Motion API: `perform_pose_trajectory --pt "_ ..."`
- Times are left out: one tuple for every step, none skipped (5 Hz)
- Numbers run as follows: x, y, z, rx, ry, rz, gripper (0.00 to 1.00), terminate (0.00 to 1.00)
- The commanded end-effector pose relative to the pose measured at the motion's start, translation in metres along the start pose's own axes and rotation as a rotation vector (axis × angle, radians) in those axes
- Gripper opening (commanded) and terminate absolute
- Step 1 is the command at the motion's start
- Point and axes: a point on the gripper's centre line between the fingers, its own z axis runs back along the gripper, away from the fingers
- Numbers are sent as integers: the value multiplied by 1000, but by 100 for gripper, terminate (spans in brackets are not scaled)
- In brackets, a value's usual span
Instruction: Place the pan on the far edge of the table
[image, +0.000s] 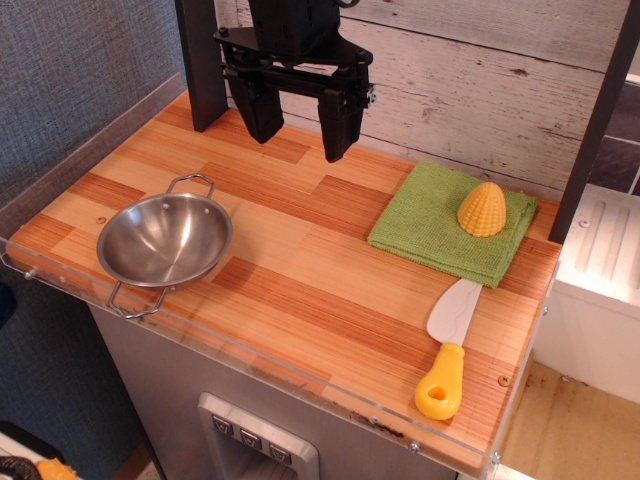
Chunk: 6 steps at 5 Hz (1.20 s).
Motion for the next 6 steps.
perform_pose_trajectory --pt "0 0 0 0 0 0 100 0" --pt "-29 23 4 -16 -69 93 100 0" --pt "-53 46 -20 10 -27 126 100 0" --pt "-78 69 -38 89 17 145 100 0" --pt "-81 74 -62 127 67 150 100 0" --pt "-72 71 -82 132 88 134 100 0"
